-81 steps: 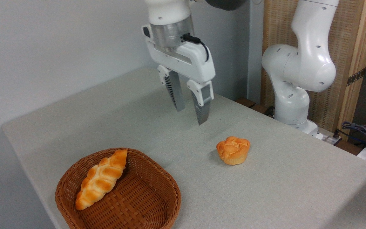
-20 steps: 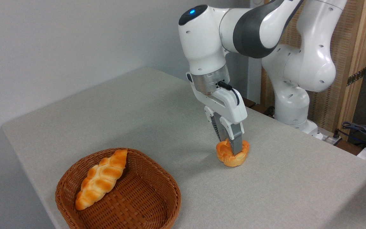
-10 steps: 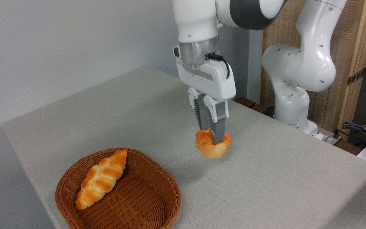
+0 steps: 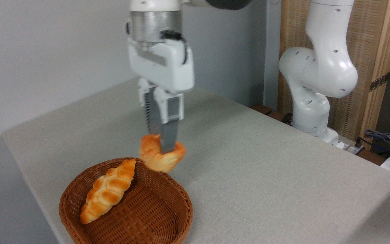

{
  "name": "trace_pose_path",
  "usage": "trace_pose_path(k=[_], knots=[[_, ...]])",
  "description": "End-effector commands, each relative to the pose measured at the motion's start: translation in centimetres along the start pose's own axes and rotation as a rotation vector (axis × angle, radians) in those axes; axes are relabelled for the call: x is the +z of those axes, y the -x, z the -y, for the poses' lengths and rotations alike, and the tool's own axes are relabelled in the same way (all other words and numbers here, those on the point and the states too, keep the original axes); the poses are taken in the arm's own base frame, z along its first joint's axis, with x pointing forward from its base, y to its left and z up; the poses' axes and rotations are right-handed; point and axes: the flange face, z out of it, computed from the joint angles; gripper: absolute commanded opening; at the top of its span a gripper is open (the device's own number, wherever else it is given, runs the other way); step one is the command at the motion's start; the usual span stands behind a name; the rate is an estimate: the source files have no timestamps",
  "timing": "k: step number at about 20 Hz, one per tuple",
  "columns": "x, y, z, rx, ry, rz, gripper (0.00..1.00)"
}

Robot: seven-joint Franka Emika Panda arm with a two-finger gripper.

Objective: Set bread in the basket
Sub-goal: 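Lift the bun and carry it over the wicker basket, then lower the bun into the basket beside the braided loaf and release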

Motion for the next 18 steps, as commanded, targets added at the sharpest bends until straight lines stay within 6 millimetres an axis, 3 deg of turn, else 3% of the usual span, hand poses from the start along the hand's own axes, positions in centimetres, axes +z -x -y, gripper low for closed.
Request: trace_pose_path(k=[1,4,8,18], knots=[[3.3,-2.5,2.9,0.007,0.008,0.026,0.64],[5.8,-4.0,3.1,0.052,-0.037,0.073,1.00],[8.8,-5.7,2.3,0.116,-0.041,0.141,1.00],[11.0,-9.1,0.0,0.185,-0.022,0.131,1.00]])
